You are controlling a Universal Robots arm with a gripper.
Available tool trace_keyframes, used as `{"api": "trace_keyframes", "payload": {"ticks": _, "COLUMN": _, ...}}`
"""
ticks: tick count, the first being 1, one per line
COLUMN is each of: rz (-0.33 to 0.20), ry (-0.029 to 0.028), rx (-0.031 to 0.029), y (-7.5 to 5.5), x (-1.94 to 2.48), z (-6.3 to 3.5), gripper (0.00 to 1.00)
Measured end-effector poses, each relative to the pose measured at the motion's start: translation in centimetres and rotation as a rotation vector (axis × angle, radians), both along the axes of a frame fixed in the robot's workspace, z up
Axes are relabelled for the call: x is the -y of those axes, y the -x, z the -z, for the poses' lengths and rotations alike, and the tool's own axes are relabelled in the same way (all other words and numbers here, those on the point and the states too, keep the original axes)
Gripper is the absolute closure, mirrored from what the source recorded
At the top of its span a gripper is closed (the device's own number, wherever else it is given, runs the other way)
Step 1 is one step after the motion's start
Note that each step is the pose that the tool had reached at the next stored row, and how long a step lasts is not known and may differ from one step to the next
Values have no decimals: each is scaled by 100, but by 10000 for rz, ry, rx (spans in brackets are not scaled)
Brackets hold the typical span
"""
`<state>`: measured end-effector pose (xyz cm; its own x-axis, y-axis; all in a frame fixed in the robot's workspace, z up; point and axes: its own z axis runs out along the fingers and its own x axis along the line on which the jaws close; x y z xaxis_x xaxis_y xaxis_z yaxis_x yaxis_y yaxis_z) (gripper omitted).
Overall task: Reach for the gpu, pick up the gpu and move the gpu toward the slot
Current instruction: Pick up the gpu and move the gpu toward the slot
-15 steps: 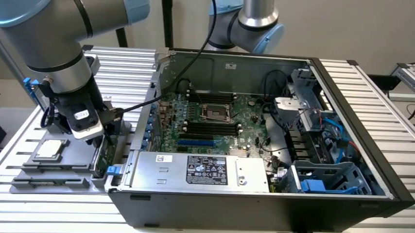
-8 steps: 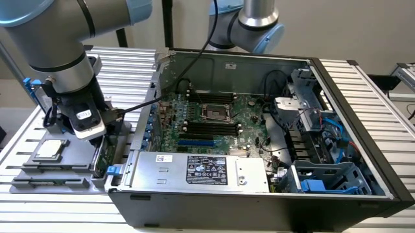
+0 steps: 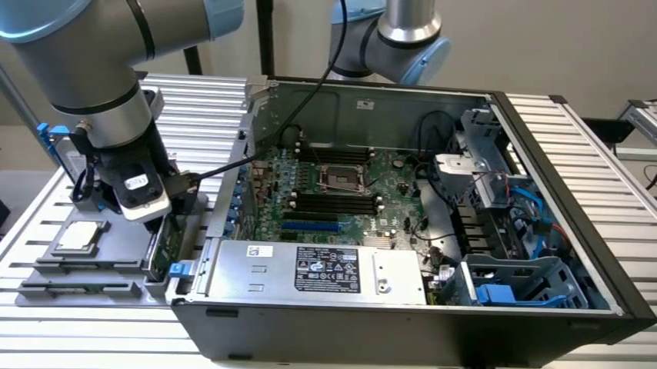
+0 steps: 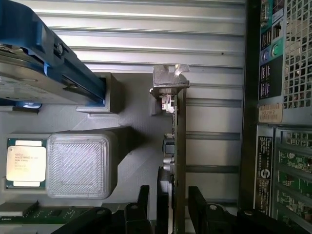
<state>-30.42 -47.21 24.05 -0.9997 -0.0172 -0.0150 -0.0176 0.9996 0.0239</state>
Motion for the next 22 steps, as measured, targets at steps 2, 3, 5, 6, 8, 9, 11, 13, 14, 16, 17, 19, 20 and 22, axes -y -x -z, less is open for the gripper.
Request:
{"api": "trace_keyframes", "payload": {"ticks": 2, "rz": 0, "ry": 6, "rx": 1, "y": 1, "x": 6, "z": 2, "gripper": 55}}
{"api": "trace_keyframes", "payload": {"ticks": 3, "rz": 0, "ry": 12, "rx": 0, "y": 1, "x": 7, "z": 3, "gripper": 55}}
{"api": "trace_keyframes", "payload": {"ticks": 5, "rz": 1, "ry": 17, "rx": 1, "y": 12, "x": 9, "z": 6, "gripper": 55}}
{"api": "trace_keyframes", "payload": {"ticks": 6, "rz": 0, "ry": 18, "rx": 3, "y": 24, "x": 10, "z": 7, "gripper": 55}}
{"api": "trace_keyframes", "payload": {"ticks": 8, "rz": 0, "ry": 18, "rx": 6, "y": 48, "x": 10, "z": 7, "gripper": 55}}
{"api": "trace_keyframes", "payload": {"ticks": 9, "rz": 0, "ry": 20, "rx": 6, "y": 54, "x": 11, "z": 7, "gripper": 55}}
{"api": "trace_keyframes", "payload": {"ticks": 11, "rz": -2, "ry": 24, "rx": 6, "y": 55, "x": 10, "z": 7, "gripper": 55}}
{"api": "trace_keyframes", "payload": {"ticks": 13, "rz": 0, "ry": 28, "rx": 6, "y": 56, "x": 10, "z": 7, "gripper": 64}}
{"api": "trace_keyframes", "payload": {"ticks": 14, "rz": 0, "ry": 28, "rx": 9, "y": 56, "x": 10, "z": 8, "gripper": 64}}
{"api": "trace_keyframes", "payload": {"ticks": 16, "rz": 0, "ry": 27, "rx": 6, "y": 56, "x": 10, "z": 7, "gripper": 71}}
{"api": "trace_keyframes", "payload": {"ticks": 17, "rz": 1, "ry": 27, "rx": -12, "y": 56, "x": 10, "z": 7, "gripper": 73}}
{"api": "trace_keyframes", "payload": {"ticks": 19, "rz": 1, "ry": 26, "rx": -58, "y": 56, "x": 11, "z": 1, "gripper": 73}}
{"api": "trace_keyframes", "payload": {"ticks": 20, "rz": 0, "ry": 26, "rx": -89, "y": 56, "x": 11, "z": -10, "gripper": 73}}
{"api": "trace_keyframes", "payload": {"ticks": 22, "rz": 0, "ry": 27, "rx": -165, "y": 55, "x": 11, "z": -53, "gripper": 73}}
